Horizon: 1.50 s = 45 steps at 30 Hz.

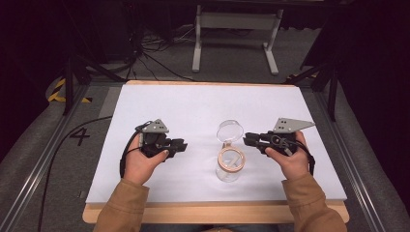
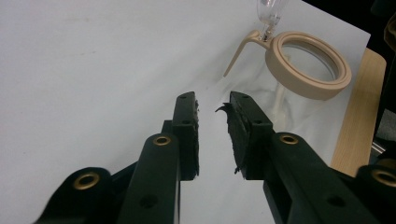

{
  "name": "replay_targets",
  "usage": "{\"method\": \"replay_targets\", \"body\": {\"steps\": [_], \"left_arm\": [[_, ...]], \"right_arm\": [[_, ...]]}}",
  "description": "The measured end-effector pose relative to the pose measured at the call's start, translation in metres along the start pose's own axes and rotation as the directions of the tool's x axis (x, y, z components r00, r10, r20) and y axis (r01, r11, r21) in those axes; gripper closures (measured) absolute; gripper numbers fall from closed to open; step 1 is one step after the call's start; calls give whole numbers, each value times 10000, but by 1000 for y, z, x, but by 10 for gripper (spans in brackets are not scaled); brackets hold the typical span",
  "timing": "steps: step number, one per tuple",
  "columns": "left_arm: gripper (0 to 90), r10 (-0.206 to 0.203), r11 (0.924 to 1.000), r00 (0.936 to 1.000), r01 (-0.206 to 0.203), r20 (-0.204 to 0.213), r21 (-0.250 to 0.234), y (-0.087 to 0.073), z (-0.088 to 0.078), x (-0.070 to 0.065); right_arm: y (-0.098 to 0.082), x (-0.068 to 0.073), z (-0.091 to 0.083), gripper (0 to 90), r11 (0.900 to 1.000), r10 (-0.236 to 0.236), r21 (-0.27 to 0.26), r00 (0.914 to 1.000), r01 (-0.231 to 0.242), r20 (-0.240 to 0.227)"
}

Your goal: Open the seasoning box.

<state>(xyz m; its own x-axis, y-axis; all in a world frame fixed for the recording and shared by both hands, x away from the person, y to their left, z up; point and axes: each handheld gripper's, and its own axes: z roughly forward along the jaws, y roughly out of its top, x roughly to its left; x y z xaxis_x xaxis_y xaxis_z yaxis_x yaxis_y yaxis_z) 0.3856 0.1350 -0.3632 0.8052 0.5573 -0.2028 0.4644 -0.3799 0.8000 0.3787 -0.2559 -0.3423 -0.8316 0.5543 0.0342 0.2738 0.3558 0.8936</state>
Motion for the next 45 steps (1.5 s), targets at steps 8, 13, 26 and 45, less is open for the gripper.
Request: {"method": "replay_targets", "body": {"steps": [8,13,26,45], "left_arm": [[662,-379,9978,9976,410,-580,525,0,-2,12],[623,-528,9931,9931,632,-1045,992,-3,4,25],[515,-1125,9786,9791,1388,-1695,1522,-22,19,53],[369,-1438,9658,9687,1820,-2024,1849,-46,37,75]], "right_arm": [[-13,-21,-25,609,9971,643,360,9945,-675,832],[-26,-37,-41,548,9912,958,733,9794,-1103,1777],[-66,-74,-52,494,9623,1500,1733,9407,-2095,3041],[-111,-101,-32,461,9385,1566,2315,9134,-2562,3758]]}}
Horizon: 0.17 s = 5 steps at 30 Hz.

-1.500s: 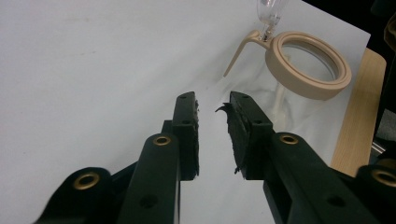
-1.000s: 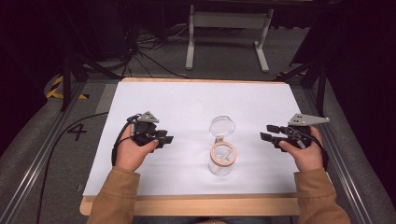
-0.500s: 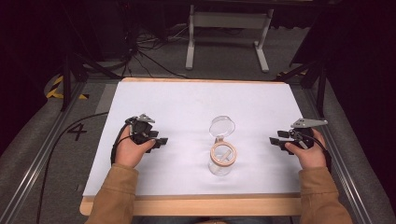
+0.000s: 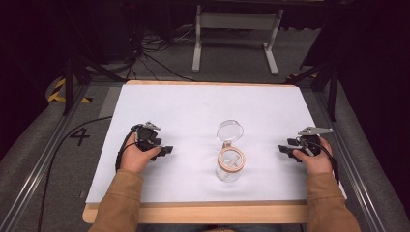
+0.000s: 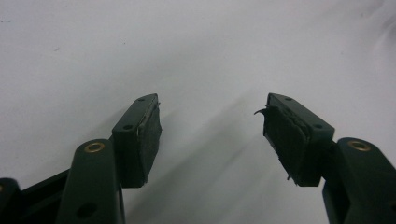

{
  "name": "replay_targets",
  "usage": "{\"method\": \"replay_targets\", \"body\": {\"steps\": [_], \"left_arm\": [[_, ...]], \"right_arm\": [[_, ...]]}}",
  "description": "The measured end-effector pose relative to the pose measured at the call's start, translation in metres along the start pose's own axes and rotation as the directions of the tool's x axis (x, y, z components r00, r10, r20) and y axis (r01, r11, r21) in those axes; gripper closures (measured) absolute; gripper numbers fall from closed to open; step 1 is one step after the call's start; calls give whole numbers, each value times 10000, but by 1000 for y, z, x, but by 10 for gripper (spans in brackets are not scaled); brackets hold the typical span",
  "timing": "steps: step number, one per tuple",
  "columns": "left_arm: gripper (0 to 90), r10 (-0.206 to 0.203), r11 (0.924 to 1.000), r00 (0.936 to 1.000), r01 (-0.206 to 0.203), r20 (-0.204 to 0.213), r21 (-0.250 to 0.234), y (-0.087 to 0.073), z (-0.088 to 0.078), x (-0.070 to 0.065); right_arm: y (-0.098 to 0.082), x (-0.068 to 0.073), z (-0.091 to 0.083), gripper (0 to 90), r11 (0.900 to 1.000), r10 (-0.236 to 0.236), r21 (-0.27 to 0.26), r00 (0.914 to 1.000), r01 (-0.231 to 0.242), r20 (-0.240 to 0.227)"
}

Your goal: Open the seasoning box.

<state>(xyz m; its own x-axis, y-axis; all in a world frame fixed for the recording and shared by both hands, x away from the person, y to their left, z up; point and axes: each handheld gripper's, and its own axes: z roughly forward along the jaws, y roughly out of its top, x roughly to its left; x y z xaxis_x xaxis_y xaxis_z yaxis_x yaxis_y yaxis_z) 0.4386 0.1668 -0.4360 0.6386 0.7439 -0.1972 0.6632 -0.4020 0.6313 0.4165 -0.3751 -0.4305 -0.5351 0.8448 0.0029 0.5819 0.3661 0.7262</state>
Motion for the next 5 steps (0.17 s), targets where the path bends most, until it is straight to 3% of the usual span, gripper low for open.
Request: {"method": "replay_targets", "body": {"steps": [5], "left_arm": [[361,95,9997,10000,-95,7,-219,1,-1,-1]], "right_arm": [[2,1,-2,452,9996,16,-283,10000,-15,19]]}}
